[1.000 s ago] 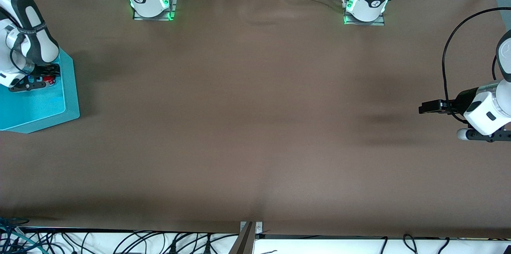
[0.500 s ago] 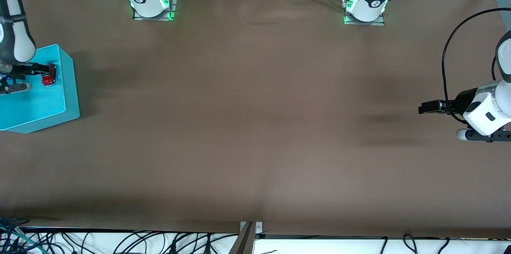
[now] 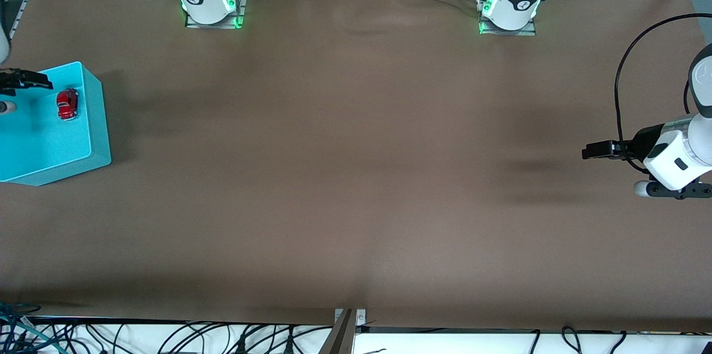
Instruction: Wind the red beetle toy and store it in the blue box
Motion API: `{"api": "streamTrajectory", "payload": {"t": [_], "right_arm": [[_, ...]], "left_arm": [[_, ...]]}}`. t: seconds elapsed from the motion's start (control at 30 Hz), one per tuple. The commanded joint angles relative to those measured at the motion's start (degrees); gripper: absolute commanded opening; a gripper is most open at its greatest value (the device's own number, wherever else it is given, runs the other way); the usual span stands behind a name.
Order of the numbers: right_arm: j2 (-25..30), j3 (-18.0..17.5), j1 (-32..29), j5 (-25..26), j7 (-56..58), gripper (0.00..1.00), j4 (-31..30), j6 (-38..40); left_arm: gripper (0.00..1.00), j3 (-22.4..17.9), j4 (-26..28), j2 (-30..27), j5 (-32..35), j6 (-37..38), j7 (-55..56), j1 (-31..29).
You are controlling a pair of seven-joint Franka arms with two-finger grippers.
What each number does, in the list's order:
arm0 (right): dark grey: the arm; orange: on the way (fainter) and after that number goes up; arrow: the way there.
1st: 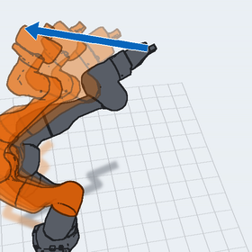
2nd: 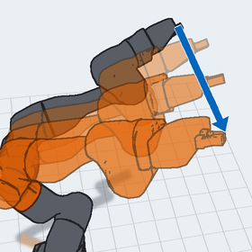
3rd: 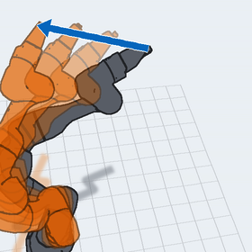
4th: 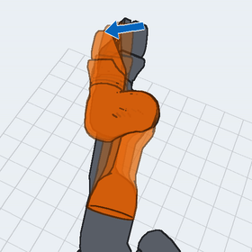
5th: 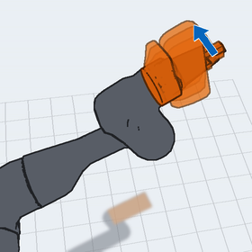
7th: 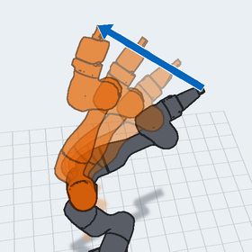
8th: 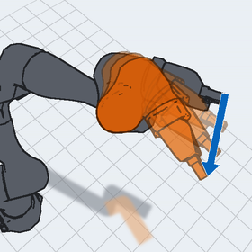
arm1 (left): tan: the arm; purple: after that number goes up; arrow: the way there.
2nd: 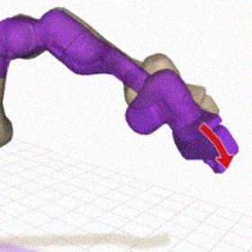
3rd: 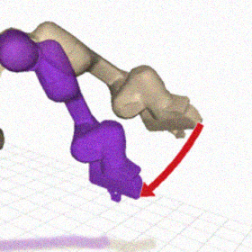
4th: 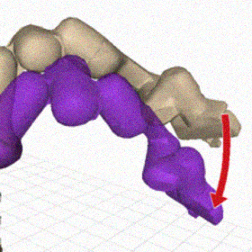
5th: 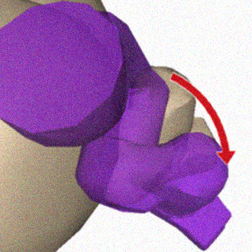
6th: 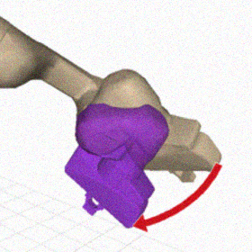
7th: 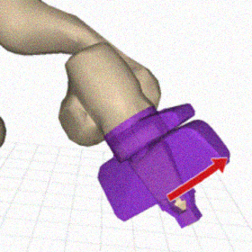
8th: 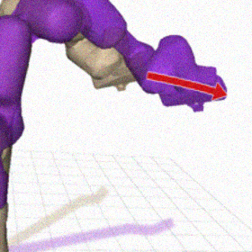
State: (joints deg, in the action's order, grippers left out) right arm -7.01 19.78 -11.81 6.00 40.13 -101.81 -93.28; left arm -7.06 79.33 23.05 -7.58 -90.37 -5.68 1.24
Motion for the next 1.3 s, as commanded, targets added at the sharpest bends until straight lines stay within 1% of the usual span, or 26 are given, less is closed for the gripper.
{"api": "streamTrajectory", "payload": {"t": [0.0, 0.1, 0.2, 0.27, 0.4, 0.5, 0.73, 0.8, 0.93, 1.0, 1.27], "right_arm": [[0.6, 1.7, 2.9, -1.3, -0.3, 1.00, 4.5, 5.6], [1.0, 1.6, 3.9, -1.7, -0.4, 1.00, 8.1, 10.0], [1.0, 1.6, 5.6, -2.5, -0.8, 1.00, 13.2, 15.3], [1.0, 1.3, 6.7, -2.7, -3.1, 1.00, 16.4, 18.4], [1.6, -0.2, 9.1, -2.9, -10.0, 1.00, 19.7, 21.0], [2.5, -2.6, 10.3, -2.9, -14.4, 1.00, 20.2, 21.7], [4.6, -11.5, 11.1, -2.9, -26.8, 1.00, 19.9, 21.6], [4.7, -14.0, 11.2, -2.8, -29.4, 1.00, 19.8, 21.6], [4.7, -17.4, 11.2, -3.4, -31.9, 1.00, 19.0, 19.6], [4.7, -18.4, 11.2, -4.0, -31.9, 1.00, 17.7, 18.1], [2.1, -18.4, 11.1, -4.9, -31.8, 1.00, 18.1, 15.2]], "left_arm": [[1.00, 0.0, -0.6, 0.0, 0.2, 0.7, -0.8, -0.4], [1.00, 0.0, -0.6, 0.0, 0.2, 0.7, -0.8, -0.4], [1.00, 0.0, -0.6, 0.0, 0.2, 0.7, -0.9, -0.4], [1.00, 0.0, -0.6, 0.0, 0.1, 0.7, -0.8, -0.4], [1.00, 0.0, -0.6, 0.0, 0.1, 0.7, -0.8, -0.4], [1.00, 0.0, -0.6, 0.0, 0.1, 0.7, -0.4, -0.4], [1.00, 0.0, -0.6, 0.1, 0.1, 0.7, -0.3, -0.4], [1.00, 0.0, -0.6, 0.1, 0.1, 0.7, -0.3, -0.4], [1.00, -0.1, -0.6, 0.0, 0.1, 0.7, -0.3, -0.4], [1.00, 0.0, -0.6, 0.0, 0.1, 0.7, -0.4, -0.4], [1.00, -0.1, -0.6, 0.1, 0.1, 0.7, -0.3, -0.4]]}}
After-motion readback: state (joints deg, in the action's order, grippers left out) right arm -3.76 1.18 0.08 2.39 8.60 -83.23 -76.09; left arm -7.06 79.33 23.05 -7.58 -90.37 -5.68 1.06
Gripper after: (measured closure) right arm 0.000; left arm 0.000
